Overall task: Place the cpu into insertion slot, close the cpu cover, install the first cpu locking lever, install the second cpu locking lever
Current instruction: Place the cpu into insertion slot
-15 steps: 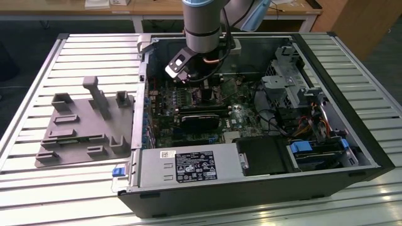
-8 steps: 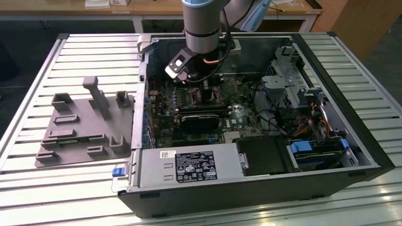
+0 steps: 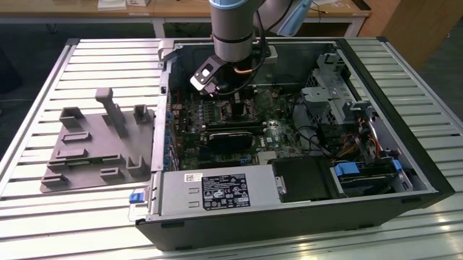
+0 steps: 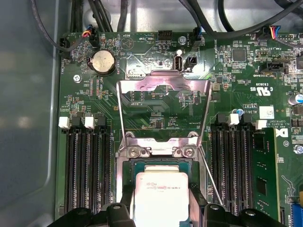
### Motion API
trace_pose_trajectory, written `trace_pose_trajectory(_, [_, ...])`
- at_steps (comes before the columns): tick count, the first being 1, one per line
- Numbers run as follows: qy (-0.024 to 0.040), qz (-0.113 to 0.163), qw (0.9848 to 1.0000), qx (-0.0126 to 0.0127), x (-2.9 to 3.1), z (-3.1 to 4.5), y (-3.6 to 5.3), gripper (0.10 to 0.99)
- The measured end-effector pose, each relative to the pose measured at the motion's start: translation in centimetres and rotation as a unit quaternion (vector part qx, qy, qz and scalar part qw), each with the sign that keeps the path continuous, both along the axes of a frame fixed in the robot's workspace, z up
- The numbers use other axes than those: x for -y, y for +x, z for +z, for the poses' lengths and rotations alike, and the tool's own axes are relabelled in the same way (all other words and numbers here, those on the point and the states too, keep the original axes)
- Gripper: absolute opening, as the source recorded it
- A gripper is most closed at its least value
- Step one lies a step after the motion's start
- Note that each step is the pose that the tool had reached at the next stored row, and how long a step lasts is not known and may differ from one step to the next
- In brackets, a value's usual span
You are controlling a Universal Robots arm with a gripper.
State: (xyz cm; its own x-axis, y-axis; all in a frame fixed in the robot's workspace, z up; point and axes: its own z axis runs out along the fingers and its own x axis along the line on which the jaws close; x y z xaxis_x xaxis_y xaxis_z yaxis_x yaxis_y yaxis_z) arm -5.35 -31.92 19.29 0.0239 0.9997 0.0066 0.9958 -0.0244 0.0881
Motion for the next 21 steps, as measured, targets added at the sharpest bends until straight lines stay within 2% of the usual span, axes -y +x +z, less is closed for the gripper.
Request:
trace_pose_trajectory(13, [0.0001,0.0,1.0,0.0001,0.0,-0.11,0.0,0.537])
trace_pose_trajectory(15, [0.0001,0.0,1.0,0.0001,0.0,-0.13,0.0,0.553])
trace_pose_trajectory(16, [0.0001,0.0,1.0,0.0,0.0,-0.13,0.0,0.612])
trace_pose_trajectory(21, [0.0,0.0,1.0,0.0001,0.0,-0.16,0.0,0.612])
